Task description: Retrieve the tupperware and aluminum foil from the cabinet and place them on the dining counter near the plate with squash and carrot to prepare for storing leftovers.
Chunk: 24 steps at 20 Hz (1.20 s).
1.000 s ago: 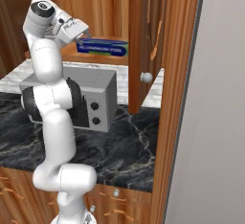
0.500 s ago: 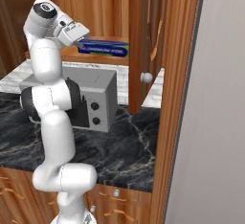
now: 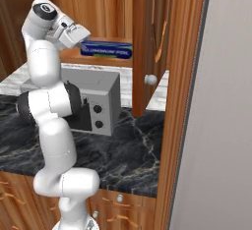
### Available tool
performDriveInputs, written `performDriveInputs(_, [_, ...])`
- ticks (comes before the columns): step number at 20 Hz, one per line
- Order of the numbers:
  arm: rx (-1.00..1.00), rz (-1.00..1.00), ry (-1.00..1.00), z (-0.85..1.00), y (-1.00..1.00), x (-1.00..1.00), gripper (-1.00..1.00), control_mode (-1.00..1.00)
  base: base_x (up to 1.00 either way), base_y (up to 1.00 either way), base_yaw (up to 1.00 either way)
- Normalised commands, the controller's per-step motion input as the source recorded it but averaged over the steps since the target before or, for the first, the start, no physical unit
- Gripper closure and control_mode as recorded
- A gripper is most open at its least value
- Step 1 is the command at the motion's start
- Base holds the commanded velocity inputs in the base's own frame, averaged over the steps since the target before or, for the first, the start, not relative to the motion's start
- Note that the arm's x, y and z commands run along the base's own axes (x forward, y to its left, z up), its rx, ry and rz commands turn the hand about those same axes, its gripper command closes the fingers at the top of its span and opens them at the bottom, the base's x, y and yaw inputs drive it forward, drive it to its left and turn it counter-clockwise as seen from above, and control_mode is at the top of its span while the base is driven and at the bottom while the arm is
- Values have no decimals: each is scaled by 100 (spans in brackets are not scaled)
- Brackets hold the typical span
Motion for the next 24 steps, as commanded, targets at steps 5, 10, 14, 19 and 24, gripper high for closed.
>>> performDriveInputs(5, [0, 13, -1, -1, 0, -58, 100, -100, 0, 0, 0])
performDriveInputs(10, [0, 15, -12, 7, -24, -91, 100, -100, 0, 0, 0])
performDriveInputs(14, [6, 20, -5, 2, -65, -88, 100, -100, 0, 0, 0])
performDriveInputs(19, [6, 42, -6, 0, -20, -96, 100, -100, 0, 0, 0])
performDriveInputs(24, [-5, 58, -2, 0, 11, -100, 100, -100, 0, 0, 0])
